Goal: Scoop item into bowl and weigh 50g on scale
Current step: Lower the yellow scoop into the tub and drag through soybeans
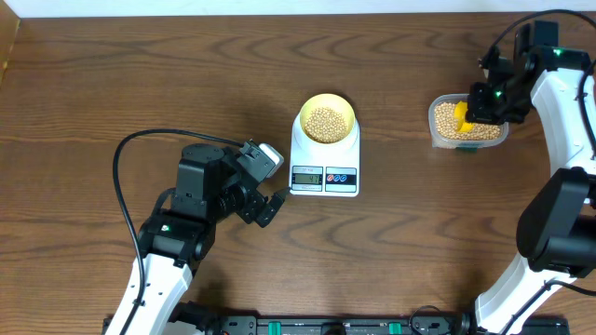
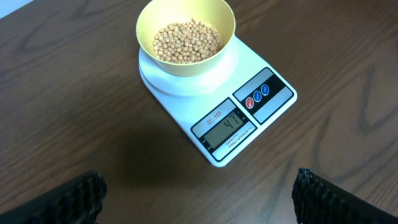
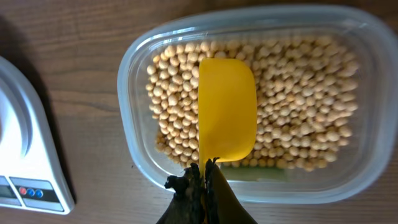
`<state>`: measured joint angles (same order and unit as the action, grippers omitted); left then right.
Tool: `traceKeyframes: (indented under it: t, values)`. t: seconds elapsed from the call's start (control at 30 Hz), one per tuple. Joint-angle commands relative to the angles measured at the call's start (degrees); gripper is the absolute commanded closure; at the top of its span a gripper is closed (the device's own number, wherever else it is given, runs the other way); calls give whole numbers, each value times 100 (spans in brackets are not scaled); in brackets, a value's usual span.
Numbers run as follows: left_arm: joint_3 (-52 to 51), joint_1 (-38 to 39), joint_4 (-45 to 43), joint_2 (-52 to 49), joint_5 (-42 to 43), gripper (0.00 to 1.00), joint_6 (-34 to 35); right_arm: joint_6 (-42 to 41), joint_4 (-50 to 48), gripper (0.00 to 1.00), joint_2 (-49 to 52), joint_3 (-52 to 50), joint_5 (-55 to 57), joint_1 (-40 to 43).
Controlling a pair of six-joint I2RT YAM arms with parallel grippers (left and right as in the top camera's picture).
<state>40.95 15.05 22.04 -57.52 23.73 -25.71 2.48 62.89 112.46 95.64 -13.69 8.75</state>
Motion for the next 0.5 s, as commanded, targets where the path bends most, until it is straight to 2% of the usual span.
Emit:
traceKeyframes:
  t: [0.0, 0.2, 0.47]
  values:
    - [66, -24, -4, 28, 70, 2, -15, -68, 2, 99, 39, -234, -339, -17]
    - [66, -24, -7, 28, 70, 3, -15, -72, -61, 99, 39, -516, -645, -26]
    - [66, -24, -4, 28, 72, 2, -15, -76, -46, 99, 37, -354, -1453, 284]
